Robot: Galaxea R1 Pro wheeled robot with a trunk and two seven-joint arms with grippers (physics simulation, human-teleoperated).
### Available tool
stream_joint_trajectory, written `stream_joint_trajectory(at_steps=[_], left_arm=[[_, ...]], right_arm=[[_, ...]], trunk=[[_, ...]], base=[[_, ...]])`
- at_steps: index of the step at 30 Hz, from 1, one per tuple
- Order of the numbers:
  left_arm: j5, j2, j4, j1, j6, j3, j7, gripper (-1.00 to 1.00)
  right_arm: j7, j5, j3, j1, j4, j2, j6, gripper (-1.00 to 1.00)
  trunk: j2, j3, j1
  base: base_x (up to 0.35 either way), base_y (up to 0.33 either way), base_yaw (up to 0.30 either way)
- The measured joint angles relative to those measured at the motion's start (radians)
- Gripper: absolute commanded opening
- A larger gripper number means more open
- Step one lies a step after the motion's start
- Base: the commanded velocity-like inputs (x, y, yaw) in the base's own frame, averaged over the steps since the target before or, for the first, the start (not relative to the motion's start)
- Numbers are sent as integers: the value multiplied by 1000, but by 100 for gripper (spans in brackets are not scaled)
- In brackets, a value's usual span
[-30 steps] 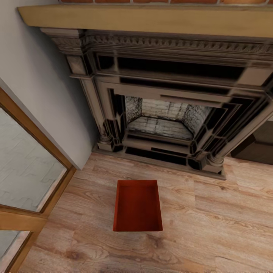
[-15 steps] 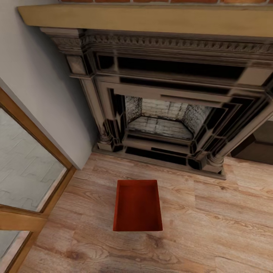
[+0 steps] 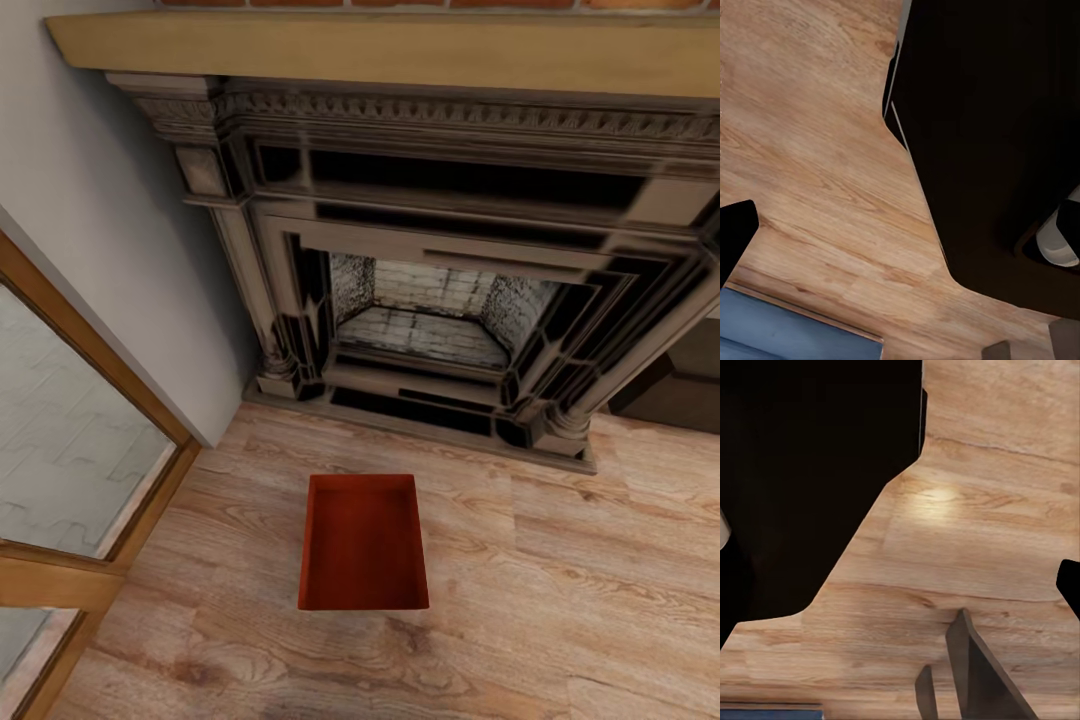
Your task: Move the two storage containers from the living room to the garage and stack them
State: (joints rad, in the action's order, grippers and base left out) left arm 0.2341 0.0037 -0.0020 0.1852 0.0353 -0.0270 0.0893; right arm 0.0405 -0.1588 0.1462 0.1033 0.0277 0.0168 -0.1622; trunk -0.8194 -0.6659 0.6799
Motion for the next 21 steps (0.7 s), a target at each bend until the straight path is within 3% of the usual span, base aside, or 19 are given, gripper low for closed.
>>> stream_joint_trajectory(at_steps=[4,9,21], left_arm=[[4,5,2,0,-2,-1,0,100],[4,5,3,0,1,-1,0,100],[4,6,3,0,3,-1,0,100]], right_arm=[[0,62,2,0,0,0,0,100],[2,101,1,0,0,0,-2,100],[8,111,-1,0,0,0,-3,100]], trunk=[[0,0,0],[0,0,0],[0,0,0]], base=[[0,-2,0],[0,-118,0],[0,-25,0]])
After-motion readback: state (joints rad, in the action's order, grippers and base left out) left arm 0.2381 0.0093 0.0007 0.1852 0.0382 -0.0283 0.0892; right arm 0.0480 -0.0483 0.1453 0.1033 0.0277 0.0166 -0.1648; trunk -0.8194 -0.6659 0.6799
